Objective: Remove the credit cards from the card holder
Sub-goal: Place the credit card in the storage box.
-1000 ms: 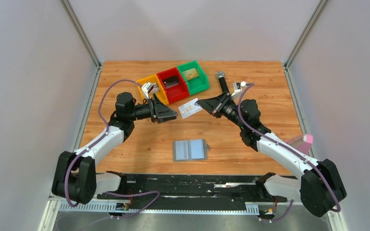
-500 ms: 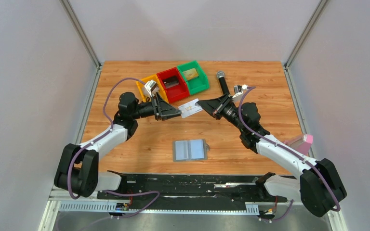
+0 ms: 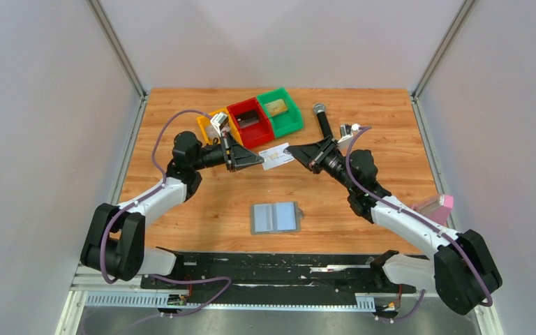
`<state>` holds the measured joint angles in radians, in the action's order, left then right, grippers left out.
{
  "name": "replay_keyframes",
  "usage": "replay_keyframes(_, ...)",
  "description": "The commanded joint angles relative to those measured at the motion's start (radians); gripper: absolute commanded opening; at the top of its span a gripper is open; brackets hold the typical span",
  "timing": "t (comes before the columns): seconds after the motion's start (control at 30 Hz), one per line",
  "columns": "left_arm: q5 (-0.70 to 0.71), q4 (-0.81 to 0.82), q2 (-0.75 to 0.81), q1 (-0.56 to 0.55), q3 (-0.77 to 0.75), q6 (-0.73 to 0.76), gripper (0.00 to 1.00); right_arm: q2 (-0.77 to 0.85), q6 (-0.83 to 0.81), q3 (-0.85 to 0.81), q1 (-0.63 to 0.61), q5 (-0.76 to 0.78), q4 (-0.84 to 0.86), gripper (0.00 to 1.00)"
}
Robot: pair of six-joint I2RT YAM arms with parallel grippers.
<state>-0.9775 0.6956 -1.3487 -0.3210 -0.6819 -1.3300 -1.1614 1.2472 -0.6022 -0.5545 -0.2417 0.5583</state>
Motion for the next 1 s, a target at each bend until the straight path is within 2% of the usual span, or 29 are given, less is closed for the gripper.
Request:
replay_keyframes(0.0, 0.020, 0.042, -0.012, -0.006, -0.039, 0.006, 0.00, 0.003, -0.024, 0.003, -0.005, -0.025, 0.027, 0.05)
replay_keyframes(0.1, 0.022, 0.012, -0.014, -0.001, -0.048, 0.024, 0.00, 0.010, -0.057, 0.001, -0.005, -0.023, 0.003, 0.17)
replay_keyframes(0.2, 0.015, -0.055, -0.016, 0.019, -0.074, 0.080, 0.00, 0.035, -0.104, -0.005, -0.002, -0.003, -0.062, 0.39)
replay_keyframes(0.33, 0.017, -0.232, -0.024, 0.064, -0.132, 0.202, 0.00, 0.096, -0.183, 0.005, 0.002, -0.002, -0.105, 0.65)
replay_keyframes(0.37, 0.017, -0.292, -0.027, 0.072, -0.158, 0.241, 0.00, 0.112, -0.206, 0.004, 0.002, -0.005, -0.119, 0.73)
replay_keyframes(0.43, 0.016, -0.378, -0.043, 0.101, -0.198, 0.292, 0.00, 0.145, -0.264, -0.005, 0.002, -0.012, -0.168, 0.97)
replay_keyframes(0.53, 0.027, -0.476, -0.075, 0.158, -0.256, 0.360, 0.00, 0.201, -0.323, -0.016, 0.001, -0.012, -0.238, 1.00)
replay_keyframes(0.73, 0.105, -0.865, -0.188, 0.266, -0.466, 0.596, 0.00, 0.298, -0.411, -0.004, 0.003, 0.021, -0.316, 1.00)
replay_keyframes(0.97, 0.204, -1.080, -0.404, 0.372, -0.715, 0.718, 0.00, 0.317, -0.492, 0.024, 0.007, 0.067, -0.323, 1.00)
